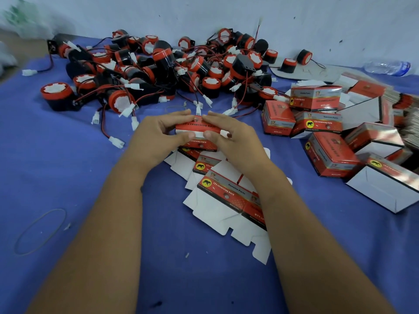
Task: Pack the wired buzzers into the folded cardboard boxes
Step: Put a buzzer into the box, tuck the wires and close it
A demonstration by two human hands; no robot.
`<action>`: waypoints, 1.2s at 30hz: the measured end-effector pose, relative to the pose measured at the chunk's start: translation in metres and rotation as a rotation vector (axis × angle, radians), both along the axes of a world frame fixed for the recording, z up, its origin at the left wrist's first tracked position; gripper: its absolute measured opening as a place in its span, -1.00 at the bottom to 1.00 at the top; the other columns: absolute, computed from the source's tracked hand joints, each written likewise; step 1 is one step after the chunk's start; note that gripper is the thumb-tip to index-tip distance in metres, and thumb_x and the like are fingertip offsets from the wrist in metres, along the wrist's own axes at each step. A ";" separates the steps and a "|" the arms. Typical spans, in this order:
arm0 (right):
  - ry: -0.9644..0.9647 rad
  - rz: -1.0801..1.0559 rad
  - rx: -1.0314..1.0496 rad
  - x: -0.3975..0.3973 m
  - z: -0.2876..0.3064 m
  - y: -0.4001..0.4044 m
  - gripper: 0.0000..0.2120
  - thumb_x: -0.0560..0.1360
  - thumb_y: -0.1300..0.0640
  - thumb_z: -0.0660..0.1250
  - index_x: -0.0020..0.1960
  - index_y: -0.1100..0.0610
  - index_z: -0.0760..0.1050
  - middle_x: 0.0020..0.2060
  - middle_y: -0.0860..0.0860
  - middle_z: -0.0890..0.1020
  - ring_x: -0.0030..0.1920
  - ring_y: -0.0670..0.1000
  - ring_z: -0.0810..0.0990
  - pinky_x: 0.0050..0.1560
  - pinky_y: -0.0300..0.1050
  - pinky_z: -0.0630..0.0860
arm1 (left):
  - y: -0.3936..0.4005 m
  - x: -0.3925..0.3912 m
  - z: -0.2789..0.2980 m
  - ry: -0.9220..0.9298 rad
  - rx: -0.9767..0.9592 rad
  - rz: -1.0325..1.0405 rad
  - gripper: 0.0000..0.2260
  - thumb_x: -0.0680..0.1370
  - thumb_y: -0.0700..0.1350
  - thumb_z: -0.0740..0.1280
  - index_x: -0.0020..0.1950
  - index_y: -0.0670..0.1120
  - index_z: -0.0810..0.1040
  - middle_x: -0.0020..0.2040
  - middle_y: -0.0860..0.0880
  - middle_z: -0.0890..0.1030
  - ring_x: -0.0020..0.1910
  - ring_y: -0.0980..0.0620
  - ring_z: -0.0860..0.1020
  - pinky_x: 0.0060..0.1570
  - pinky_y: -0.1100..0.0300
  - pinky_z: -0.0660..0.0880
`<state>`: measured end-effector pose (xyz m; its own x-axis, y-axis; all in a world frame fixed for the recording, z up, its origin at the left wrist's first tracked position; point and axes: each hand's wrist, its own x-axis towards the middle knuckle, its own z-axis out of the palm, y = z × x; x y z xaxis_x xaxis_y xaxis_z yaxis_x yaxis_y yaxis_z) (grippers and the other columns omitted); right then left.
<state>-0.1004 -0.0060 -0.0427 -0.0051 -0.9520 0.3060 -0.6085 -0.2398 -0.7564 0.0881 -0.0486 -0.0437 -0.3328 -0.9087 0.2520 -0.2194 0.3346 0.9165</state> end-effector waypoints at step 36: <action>0.494 -0.297 -0.408 0.018 0.011 0.006 -0.87 0.40 0.30 0.40 -0.09 0.20 0.68 -0.22 0.11 0.55 -0.11 0.20 0.49 -0.08 -0.13 0.19 | 0.016 -0.032 0.004 -0.370 -0.566 0.285 -0.79 0.49 -0.25 0.42 0.10 -0.11 0.70 -0.15 -0.14 0.59 -0.09 -0.18 0.45 -0.11 -0.01 0.37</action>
